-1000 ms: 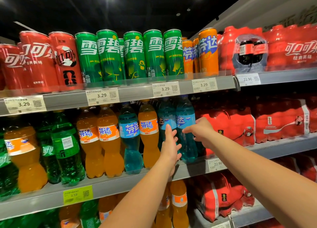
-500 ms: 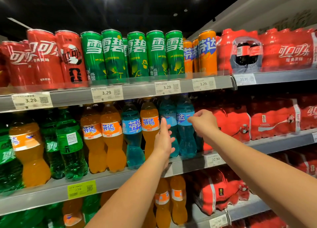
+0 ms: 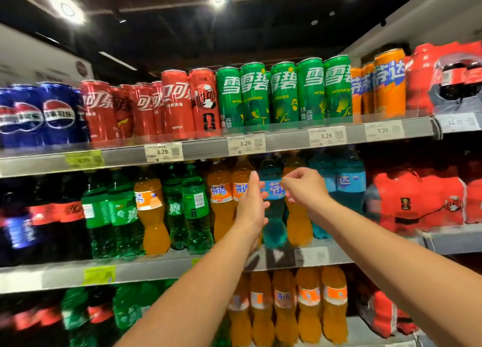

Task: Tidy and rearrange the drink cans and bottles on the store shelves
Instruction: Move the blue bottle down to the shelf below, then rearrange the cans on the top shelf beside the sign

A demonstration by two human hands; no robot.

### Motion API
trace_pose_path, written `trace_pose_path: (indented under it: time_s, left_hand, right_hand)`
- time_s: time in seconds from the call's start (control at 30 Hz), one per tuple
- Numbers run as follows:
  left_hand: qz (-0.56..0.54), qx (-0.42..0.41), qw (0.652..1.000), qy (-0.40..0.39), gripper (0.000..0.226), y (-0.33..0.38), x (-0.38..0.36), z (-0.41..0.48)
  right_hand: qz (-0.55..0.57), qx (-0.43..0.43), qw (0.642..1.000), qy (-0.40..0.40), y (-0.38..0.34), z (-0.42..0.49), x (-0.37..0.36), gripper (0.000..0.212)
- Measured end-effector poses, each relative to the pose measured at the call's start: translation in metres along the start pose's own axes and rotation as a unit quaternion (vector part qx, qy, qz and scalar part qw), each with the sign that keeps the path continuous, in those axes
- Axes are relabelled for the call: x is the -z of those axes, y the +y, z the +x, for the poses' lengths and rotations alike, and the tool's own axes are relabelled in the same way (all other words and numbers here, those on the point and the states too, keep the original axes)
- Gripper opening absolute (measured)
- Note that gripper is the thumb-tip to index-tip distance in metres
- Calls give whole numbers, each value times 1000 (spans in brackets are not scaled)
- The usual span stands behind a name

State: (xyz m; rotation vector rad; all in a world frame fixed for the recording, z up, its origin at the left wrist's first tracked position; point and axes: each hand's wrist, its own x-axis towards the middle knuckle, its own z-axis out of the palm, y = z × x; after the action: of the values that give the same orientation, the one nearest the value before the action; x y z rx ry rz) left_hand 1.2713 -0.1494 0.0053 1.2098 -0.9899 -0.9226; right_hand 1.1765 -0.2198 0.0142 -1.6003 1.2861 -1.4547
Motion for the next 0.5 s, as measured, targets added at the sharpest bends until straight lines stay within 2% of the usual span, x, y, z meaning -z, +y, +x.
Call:
trace_pose_path:
  time_s: [0.23, 0.5]
  left_hand:
    - [25, -34, 995, 93, 56, 28, 72, -11]
    - [35, -75, 975, 205, 52, 62, 126, -25]
  right_hand:
    - [47, 28, 994, -97, -46, -15, -63, 6]
    - [93, 77, 969, -216, -95, -27, -112, 9]
